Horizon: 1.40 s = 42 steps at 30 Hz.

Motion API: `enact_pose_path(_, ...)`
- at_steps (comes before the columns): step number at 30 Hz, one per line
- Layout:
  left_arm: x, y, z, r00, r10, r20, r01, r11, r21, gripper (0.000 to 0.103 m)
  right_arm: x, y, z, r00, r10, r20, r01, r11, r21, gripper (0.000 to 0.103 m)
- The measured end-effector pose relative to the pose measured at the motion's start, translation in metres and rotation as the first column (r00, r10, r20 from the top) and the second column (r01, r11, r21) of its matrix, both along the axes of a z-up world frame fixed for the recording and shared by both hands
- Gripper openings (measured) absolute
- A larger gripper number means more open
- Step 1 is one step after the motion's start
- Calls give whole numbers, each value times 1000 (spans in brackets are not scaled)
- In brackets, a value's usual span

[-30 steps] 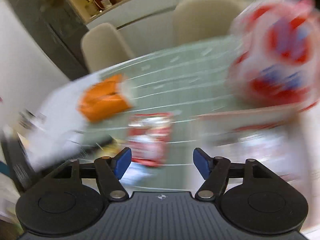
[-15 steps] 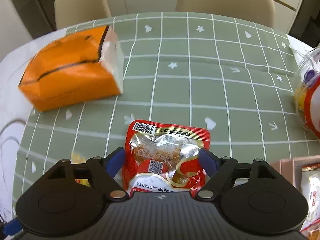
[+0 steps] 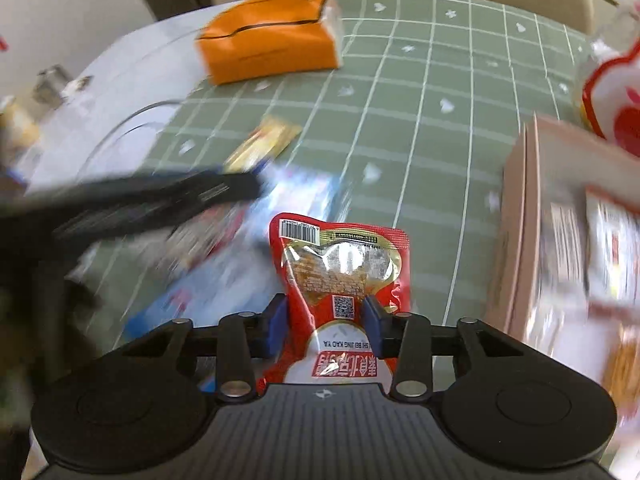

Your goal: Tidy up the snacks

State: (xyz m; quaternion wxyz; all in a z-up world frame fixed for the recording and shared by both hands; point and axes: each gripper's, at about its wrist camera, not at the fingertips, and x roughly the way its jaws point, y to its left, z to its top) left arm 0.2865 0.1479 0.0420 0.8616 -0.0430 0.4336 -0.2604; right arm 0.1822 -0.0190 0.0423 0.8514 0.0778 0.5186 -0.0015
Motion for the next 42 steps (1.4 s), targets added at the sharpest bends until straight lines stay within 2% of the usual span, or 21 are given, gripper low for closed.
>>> enact_pose_path(5, 7, -22, -2, 998, 29, 48, -31, 999, 37, 45, -63, 5, -7, 999, 49, 11, -49, 998, 29, 37)
enact_pose_path(8, 17, -35, -7, 998, 30, 53, -34, 996, 80, 44, -96, 11, -9, 997, 72, 28, -70, 996, -51, 36)
enact_pose_path(12, 13, -37, -12, 1000, 11, 7, -11, 992, 127, 26, -126, -3, -8, 998, 41, 38, -37, 994, -107, 37)
enact_pose_path(16, -21, -32, -11, 999, -27, -17, 29, 991, 130, 24, -144, -29, -7, 999, -7, 45, 11, 995, -98, 42)
enact_pose_path(19, -51, -29, -11, 998, -51, -43, 56, 989, 139, 24, -151, -42, -8, 998, -34, 53, 37, 998, -50, 45)
enact_pose_path(21, -73, -27, -11, 998, -48, -41, 54, 985, 163, 24, -151, -39, -9, 997, -14, 72, 17, 999, -46, 46)
enact_pose_path(23, -100, -23, -7, 999, -18, -30, 23, 980, 195, 24, -151, -29, -9, 995, 30, 99, -23, 997, -72, 47)
enact_pose_path(25, -121, -21, -4, 999, 0, -39, 7, 985, 173, 25, -149, -19, -13, 992, 70, 109, -58, 992, -110, 48)
enact_pose_path(28, -138, -28, -8, 998, 5, -65, 5, 988, 151, 25, -140, -15, -21, 993, 65, 102, -51, 989, -137, 48)
enact_pose_path(31, -142, -41, -16, 999, -9, -36, 16, 980, 199, 29, -135, -18, -24, 994, 54, 98, -36, 983, -178, 49)
enact_pose_path(33, -142, -44, -16, 1000, 2, -8, 0, 977, 215, 29, -135, -23, -27, 995, 36, 93, -18, 981, -193, 57)
enact_pose_path(37, -136, -45, -17, 1000, 23, 8, -24, 964, 263, 33, -142, -34, -31, 994, 3, 108, 13, 989, -149, 58)
enact_pose_path(42, -131, -42, -20, 1000, 14, -2, -13, 968, 252, 33, -153, -37, -36, 993, -21, 118, 37, 990, -138, 68)
